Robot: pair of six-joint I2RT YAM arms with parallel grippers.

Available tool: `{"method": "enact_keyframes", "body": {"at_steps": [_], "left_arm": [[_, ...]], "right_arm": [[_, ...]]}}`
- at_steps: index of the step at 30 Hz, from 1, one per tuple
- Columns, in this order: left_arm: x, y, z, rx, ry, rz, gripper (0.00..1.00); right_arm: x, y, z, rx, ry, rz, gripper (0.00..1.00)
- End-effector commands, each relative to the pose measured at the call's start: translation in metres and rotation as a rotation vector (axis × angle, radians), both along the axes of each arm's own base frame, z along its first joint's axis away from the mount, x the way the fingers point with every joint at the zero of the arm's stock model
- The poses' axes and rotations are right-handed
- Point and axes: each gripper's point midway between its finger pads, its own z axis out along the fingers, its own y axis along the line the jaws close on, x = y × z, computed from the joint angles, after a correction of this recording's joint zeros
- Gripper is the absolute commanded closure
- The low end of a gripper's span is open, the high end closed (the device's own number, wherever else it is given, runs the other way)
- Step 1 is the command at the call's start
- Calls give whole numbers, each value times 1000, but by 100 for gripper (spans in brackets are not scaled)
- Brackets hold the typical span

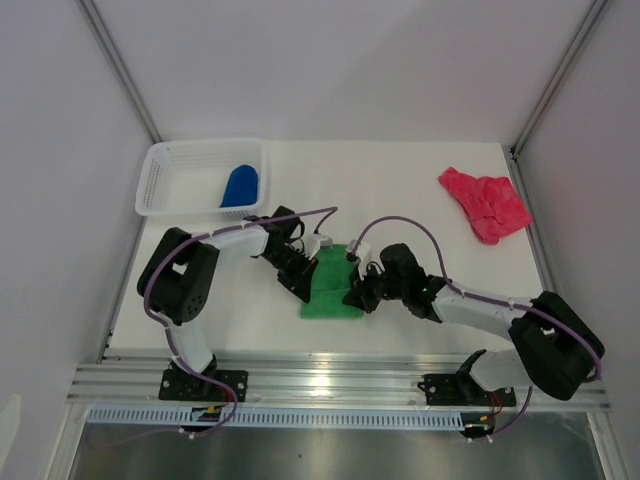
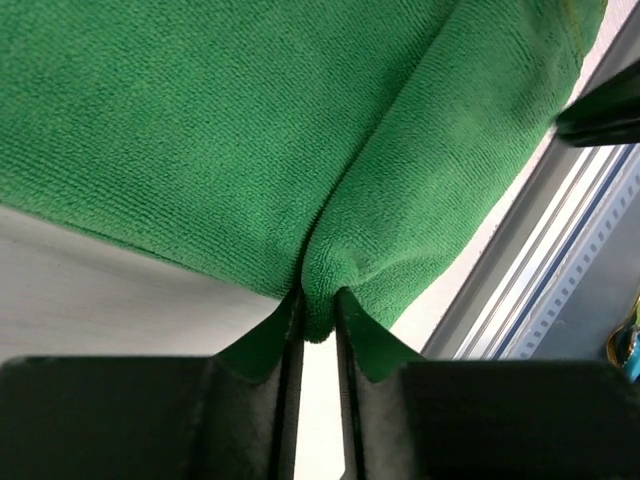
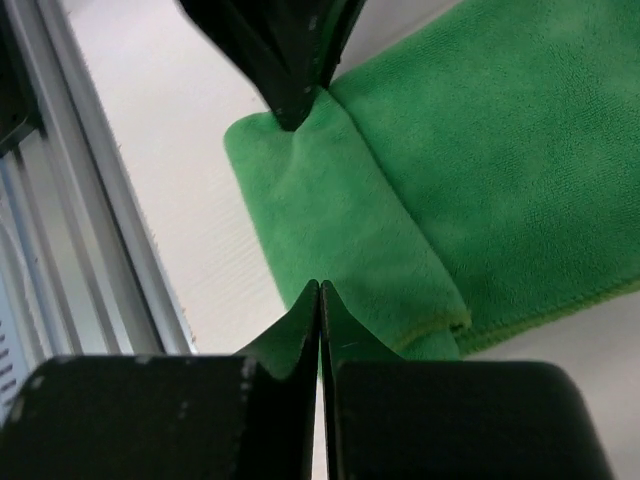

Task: Roll the towels
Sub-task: Roll the towel

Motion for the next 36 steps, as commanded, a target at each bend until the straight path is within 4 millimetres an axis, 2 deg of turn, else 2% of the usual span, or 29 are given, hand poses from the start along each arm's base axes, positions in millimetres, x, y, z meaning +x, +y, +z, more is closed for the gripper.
{"method": "enact_keyframes", "body": {"at_steps": [1,5,9,11,14,18,19,20,21,22,25,29,32,36], "left_arm": [[21,-1,7,10,-78,25,79],[29,2,13,31,-129,13,72],[41,6,31,32,-244,-31,57],[42,5,47,4,-301,-86,52],[42,0,76,-61,-347,-154,52],[37,-7,107,-122,-458,-256,51],[26,-12,103,-113,-480,-312,48],[27,-12,104,-88,-570,-381,48],[16,-11,93,-69,-583,-445,46],[-5,-14,78,-58,-577,-536,41],[-23,-11,60,-31,-639,-695,36],[-30,-13,43,-4,-706,-813,35],[-27,-17,25,41,-742,-891,36],[-16,-22,18,80,-793,-900,35]], "right_arm": [[24,27,14,142,-17,-95,100],[30,17,-17,65,53,-185,100],[25,6,-40,11,122,-229,100],[23,3,-51,-17,160,-246,100],[24,1,-58,-35,180,-268,100],[27,4,-52,-12,168,-272,100],[29,4,-49,-4,161,-274,100],[31,5,-47,1,158,-276,100],[31,5,-47,4,159,-277,100],[31,5,-47,5,164,-276,100],[32,4,-49,5,170,-281,100],[33,6,-50,12,181,-274,100],[33,6,-50,11,183,-279,100],[32,5,-48,13,179,-281,100]]}}
